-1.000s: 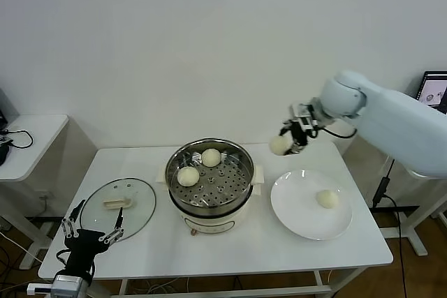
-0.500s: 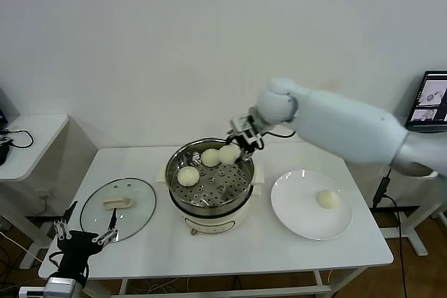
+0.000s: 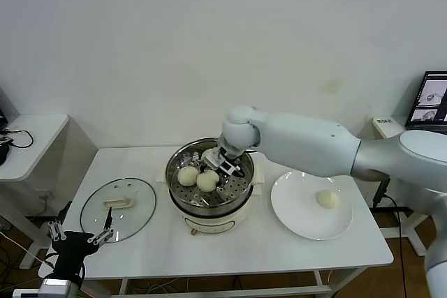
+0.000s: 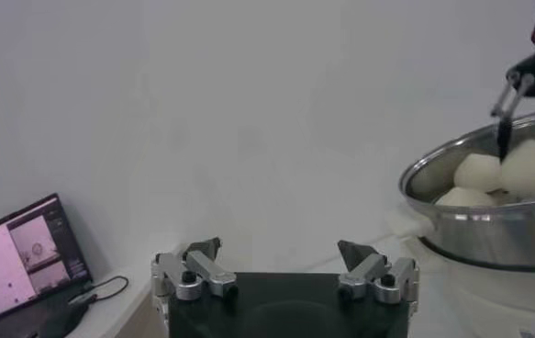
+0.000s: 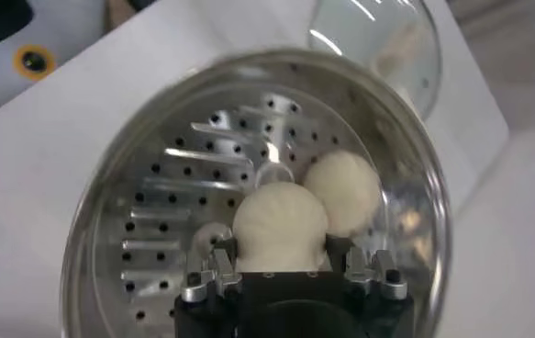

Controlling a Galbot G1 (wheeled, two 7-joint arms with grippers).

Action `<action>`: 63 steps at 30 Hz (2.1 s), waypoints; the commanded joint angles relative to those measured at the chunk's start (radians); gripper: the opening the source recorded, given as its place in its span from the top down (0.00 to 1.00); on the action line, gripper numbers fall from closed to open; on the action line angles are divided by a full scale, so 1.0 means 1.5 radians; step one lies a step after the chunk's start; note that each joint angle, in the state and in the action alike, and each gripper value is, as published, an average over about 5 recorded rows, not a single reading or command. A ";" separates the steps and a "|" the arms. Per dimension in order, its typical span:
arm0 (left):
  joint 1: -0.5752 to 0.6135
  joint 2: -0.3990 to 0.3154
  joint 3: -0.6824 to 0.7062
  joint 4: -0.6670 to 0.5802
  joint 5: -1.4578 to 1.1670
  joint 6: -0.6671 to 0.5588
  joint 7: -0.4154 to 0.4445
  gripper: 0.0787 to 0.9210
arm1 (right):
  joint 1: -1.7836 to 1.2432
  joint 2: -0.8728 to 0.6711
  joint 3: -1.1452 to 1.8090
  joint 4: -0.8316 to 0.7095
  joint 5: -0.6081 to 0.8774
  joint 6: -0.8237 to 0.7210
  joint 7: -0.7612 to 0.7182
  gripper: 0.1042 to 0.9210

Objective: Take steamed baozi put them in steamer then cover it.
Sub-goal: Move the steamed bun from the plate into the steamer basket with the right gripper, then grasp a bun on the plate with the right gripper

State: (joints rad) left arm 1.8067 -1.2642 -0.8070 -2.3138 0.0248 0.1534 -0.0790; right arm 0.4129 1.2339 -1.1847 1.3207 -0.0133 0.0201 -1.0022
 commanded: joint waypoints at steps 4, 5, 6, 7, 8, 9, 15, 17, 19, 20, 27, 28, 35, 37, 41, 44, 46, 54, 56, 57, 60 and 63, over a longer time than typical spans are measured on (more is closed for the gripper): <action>-0.003 -0.002 0.001 0.002 0.000 0.000 -0.001 0.12 | -0.001 0.023 -0.028 0.015 -0.052 0.094 -0.007 0.38; -0.003 -0.002 0.001 0.002 0.000 0.000 -0.001 0.12 | -0.001 0.022 -0.028 0.016 -0.052 0.096 -0.009 0.38; -0.002 -0.002 0.001 0.003 0.000 -0.001 -0.001 0.12 | 0.000 0.021 -0.029 0.018 -0.052 0.098 -0.010 0.38; -0.002 -0.002 0.001 0.003 0.000 -0.001 -0.001 0.12 | 0.000 0.020 -0.029 0.021 -0.052 0.099 -0.012 0.38; -0.002 -0.002 0.001 0.003 0.000 -0.001 -0.001 0.12 | 0.000 0.019 -0.030 0.023 -0.052 0.101 -0.014 0.38; -0.002 -0.003 0.001 0.003 0.000 -0.001 -0.001 0.12 | 0.000 0.017 -0.030 0.026 -0.052 0.101 -0.016 0.38; -0.003 -0.003 0.003 0.003 0.000 -0.001 -0.001 0.12 | 0.003 0.014 -0.030 0.034 -0.052 0.104 -0.017 0.34; -0.003 -0.003 0.003 0.002 0.000 -0.001 -0.001 0.12 | 0.004 0.013 -0.028 0.031 -0.052 0.106 -0.013 0.28; -0.003 -0.002 0.002 0.002 0.000 -0.001 -0.001 0.12 | 0.007 0.012 -0.023 0.025 -0.052 0.109 -0.009 0.22; -0.003 -0.001 0.002 0.002 0.000 -0.001 -0.001 0.12 | 0.008 0.011 -0.020 0.021 -0.052 0.109 -0.008 0.18; -0.004 0.003 -0.001 0.003 -0.001 -0.002 -0.001 0.12 | 0.023 -0.015 0.020 0.000 -0.041 0.096 -0.006 0.12; -0.005 0.004 -0.002 0.003 -0.001 -0.002 -0.001 0.12 | 0.026 -0.024 0.028 0.000 -0.039 0.090 -0.009 0.12; -0.008 0.013 -0.003 0.004 -0.001 -0.001 -0.001 0.12 | 0.048 -0.127 0.086 0.033 -0.003 -0.054 -0.063 0.12; -0.008 0.016 -0.002 0.003 -0.001 -0.001 0.000 0.12 | 0.051 -0.175 0.095 0.048 0.009 -0.105 -0.068 0.12; -0.012 0.023 0.004 0.003 -0.001 0.000 0.001 0.12 | 0.033 -0.265 0.112 0.077 0.005 -0.173 -0.066 0.12; -0.015 0.027 0.010 0.003 0.000 0.000 0.001 0.12 | 0.002 -0.338 0.124 0.099 -0.006 -0.197 -0.062 0.12; -0.017 0.029 0.017 0.003 0.001 0.001 0.002 0.12 | -0.024 -0.387 0.138 0.109 -0.018 -0.200 -0.061 0.12; -0.020 0.035 0.036 0.002 0.010 0.002 0.003 0.12 | -0.209 -0.503 0.277 0.093 -0.081 -0.179 -0.068 0.12; -0.016 0.035 0.036 0.001 0.011 0.002 0.003 0.12 | -0.268 -0.507 0.322 0.074 -0.101 -0.169 -0.072 0.12; -0.014 0.035 0.035 0.000 0.012 0.001 0.003 0.12 | -0.293 -0.506 0.343 0.064 -0.110 -0.164 -0.074 0.12; -0.005 0.035 0.031 -0.004 0.013 0.001 0.003 0.12 | -0.354 -0.497 0.394 0.031 -0.141 -0.147 -0.079 0.12; 0.003 0.034 0.025 -0.009 0.013 0.001 0.003 0.12 | -0.386 -0.475 0.423 -0.003 -0.166 -0.136 -0.078 0.12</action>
State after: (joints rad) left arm 1.7974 -1.2136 -0.7698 -2.3235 0.0439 0.1550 -0.0755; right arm 0.1043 0.6026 -0.7687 1.4039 -0.1533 -0.1903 -1.1079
